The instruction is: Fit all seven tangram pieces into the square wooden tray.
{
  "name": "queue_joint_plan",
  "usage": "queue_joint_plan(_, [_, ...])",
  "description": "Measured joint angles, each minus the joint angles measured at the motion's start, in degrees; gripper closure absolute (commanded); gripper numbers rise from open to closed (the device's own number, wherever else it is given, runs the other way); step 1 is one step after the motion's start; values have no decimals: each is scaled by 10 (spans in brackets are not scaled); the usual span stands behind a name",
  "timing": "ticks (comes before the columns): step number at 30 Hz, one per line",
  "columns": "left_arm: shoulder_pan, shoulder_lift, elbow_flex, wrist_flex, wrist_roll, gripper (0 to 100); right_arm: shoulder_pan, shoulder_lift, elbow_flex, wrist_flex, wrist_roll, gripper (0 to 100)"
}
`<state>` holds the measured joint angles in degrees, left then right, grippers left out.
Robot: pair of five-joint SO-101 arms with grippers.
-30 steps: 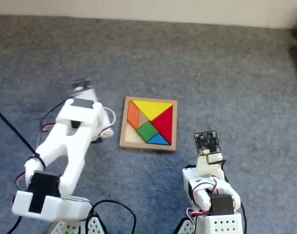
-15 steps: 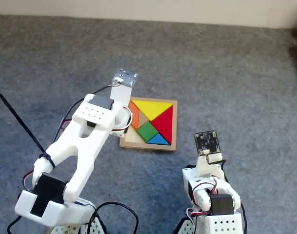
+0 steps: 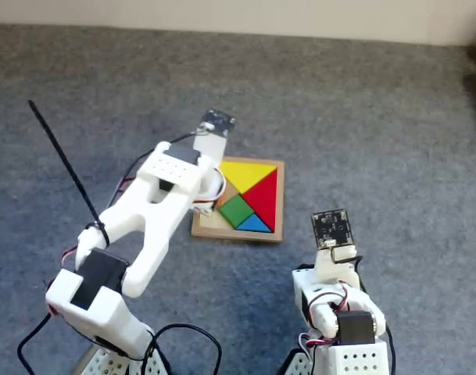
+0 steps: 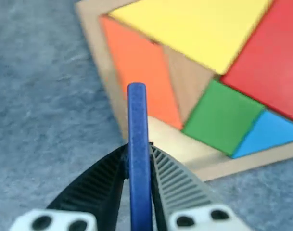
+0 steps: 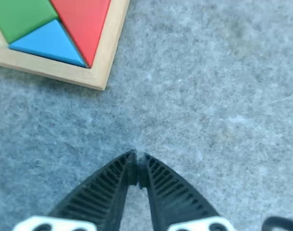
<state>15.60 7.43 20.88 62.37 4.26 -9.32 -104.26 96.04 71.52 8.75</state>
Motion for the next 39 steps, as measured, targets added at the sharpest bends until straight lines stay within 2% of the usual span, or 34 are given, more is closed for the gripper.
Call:
queue_joint_plan(4, [22,4,0,0,0,866,0,0,0,0,0,981])
queue_joint_plan(8, [18,4,0,0,18,824,0,0,0,0,0,981])
queue_joint_plan(11, [20,4,-3,1,37,822,0,0,0,0,0,981])
queue_joint_plan(22, [20,4,-64,80,42,825,0,0,0,0,0,981])
queue_joint_plan(31, [66,4,-66,84,44,825,0,0,0,0,0,981])
queue_joint_plan(39, [74,4,-94,84,60,825,0,0,0,0,0,981])
